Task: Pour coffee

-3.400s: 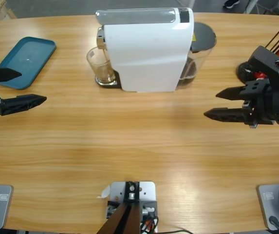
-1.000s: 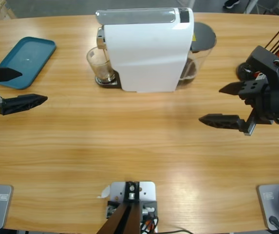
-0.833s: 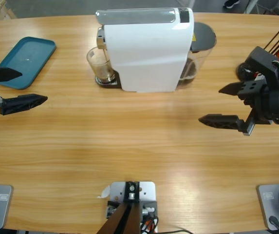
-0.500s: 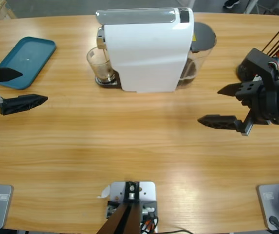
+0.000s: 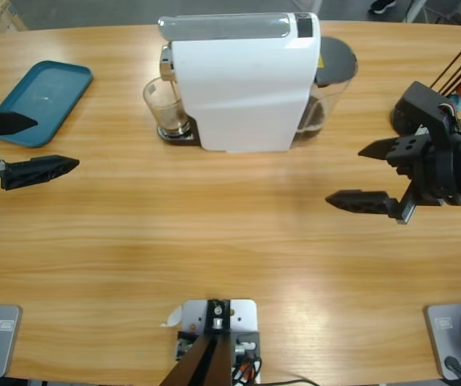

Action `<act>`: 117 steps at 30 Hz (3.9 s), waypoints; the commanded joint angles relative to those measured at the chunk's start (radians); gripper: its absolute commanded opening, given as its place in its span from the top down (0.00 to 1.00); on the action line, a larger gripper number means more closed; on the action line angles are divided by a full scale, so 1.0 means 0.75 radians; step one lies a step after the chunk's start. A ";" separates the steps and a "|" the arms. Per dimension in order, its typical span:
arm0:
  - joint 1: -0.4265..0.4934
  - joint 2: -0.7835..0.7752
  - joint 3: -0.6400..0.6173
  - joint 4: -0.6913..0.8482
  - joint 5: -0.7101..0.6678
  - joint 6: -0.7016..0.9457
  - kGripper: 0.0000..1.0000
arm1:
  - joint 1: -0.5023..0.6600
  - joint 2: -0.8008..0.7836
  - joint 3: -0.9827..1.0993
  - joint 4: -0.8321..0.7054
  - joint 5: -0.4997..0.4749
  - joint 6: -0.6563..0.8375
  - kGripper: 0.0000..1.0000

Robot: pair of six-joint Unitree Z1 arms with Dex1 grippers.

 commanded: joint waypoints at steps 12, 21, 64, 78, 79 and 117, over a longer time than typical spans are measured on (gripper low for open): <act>-0.013 0.040 0.035 -0.008 0.015 -0.017 0.01 | 0.012 0.019 0.032 -0.009 -0.017 0.014 0.00; -0.013 0.046 0.033 -0.010 0.015 -0.017 0.01 | 0.012 0.021 0.032 -0.009 -0.017 0.014 0.00; -0.013 0.011 0.051 -0.023 0.029 -0.025 0.02 | 0.012 0.018 0.034 -0.009 -0.017 0.014 0.00; -0.013 0.033 0.049 -0.039 0.029 -0.025 0.01 | 0.012 0.025 0.032 -0.009 -0.017 0.014 0.00; -0.013 0.032 0.049 -0.039 0.029 -0.025 0.01 | 0.012 0.026 0.032 -0.009 -0.017 0.014 0.00; -0.013 0.657 0.149 -0.770 -0.018 0.035 0.01 | 0.012 0.056 0.025 -0.009 -0.015 0.016 0.00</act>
